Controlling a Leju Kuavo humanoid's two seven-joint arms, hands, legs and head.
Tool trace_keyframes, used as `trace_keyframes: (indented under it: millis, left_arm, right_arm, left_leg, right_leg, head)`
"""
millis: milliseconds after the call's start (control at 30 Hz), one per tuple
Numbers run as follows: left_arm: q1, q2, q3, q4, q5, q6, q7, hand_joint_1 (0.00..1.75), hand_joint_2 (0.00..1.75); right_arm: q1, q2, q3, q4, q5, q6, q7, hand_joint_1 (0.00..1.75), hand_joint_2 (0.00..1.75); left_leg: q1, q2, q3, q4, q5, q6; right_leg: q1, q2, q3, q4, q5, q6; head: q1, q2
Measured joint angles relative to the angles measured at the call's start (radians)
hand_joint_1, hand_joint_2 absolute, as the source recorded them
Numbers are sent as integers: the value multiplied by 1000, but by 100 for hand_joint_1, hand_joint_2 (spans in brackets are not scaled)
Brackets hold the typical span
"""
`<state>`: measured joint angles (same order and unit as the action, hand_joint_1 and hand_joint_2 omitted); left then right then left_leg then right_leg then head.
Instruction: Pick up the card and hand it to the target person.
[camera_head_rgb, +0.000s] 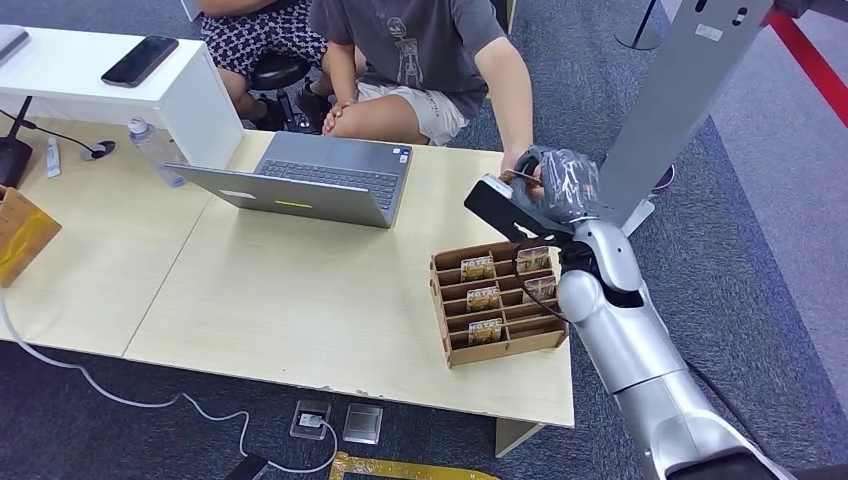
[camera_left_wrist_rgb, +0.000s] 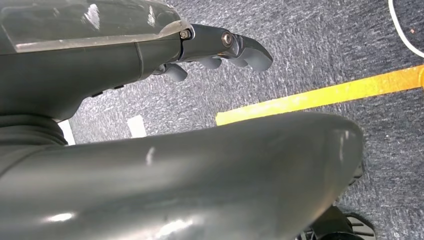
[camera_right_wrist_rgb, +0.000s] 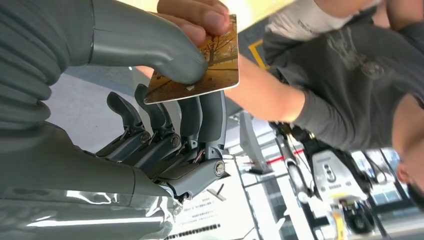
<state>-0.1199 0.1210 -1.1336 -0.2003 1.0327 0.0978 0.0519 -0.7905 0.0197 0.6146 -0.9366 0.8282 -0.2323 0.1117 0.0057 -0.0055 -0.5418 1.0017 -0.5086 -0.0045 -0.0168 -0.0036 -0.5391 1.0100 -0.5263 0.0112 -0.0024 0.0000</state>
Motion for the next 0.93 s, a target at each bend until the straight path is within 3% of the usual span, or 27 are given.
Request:
trace_keyframes:
  millis: [67,200,600,933]
  left_arm:
    - [0,0,0,0,0,1,0,0,0]
    - [1,0,-2,0,0,0,-2,0,0]
    - [2,0,-5,0,10,5,-14,0,0]
    - [6,0,-5,0,33,11,-15,0,0]
  right_arm:
    - [-13,17,3,56,9,-6,-3,154,175]
    - [-28,40,8,136,22,-15,-6,0,175]
    - [-58,78,12,251,36,-28,-31,0,175]
    - [-46,65,1,213,-11,-54,-41,0,175]
  left_leg:
    - [0,0,0,0,0,0]
    - [0,0,0,0,0,0]
    - [0,0,1,0,0,0]
    - [0,1,2,0,0,0]
  right_leg:
    - [0,0,0,0,0,0]
    - [0,0,0,0,0,0]
    - [0,0,0,0,0,0]
    - [0,0,0,-1,0,0]
  head:
    - [0,0]
    - [1,0]
    - [0,0]
    - [1,0]
